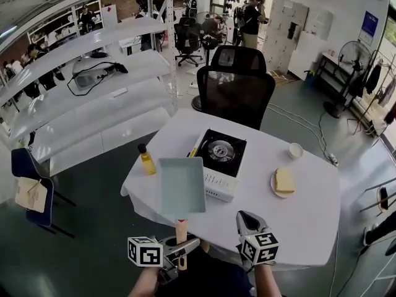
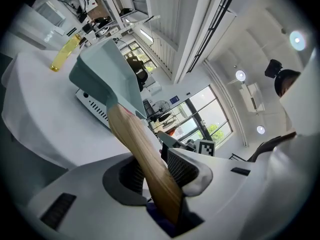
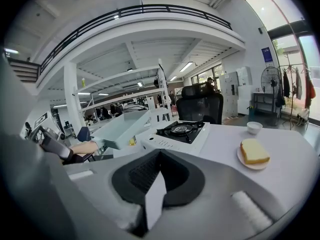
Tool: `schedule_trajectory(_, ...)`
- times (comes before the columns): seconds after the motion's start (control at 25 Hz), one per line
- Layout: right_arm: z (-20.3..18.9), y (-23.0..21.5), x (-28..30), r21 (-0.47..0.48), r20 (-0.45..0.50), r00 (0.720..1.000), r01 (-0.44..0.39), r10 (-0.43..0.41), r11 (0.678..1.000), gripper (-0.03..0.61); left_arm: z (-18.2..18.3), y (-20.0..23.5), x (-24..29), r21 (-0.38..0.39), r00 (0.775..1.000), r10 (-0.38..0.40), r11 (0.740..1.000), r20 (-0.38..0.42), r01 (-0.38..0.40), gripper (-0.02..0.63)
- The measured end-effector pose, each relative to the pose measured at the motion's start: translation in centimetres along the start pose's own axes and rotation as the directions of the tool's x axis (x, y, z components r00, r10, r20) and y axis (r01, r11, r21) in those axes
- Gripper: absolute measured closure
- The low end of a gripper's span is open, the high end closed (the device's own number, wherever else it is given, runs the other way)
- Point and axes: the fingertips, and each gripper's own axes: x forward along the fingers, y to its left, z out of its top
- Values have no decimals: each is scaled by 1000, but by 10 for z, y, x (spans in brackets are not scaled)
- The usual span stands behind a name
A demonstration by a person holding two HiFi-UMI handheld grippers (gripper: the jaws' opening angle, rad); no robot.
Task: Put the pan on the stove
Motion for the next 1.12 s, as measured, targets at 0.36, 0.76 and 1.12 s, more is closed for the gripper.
schedule_trajectory(0.36, 32, -28, 54, 25, 2, 1000, 8, -8, 1000, 577, 56, 21, 33, 4, 999, -9, 1000, -41, 9, 481)
schedule_trajectory(0.76, 24, -57, 83, 89, -18, 998, 62, -61, 994, 577, 89, 46, 66, 18, 991, -33, 999, -130, 35, 481)
schedule_trajectory(1.12, 18, -62, 78, 145, -14, 994, 107, -106, 984, 577, 108, 51, 96, 23, 974, -76, 996, -213, 82, 480)
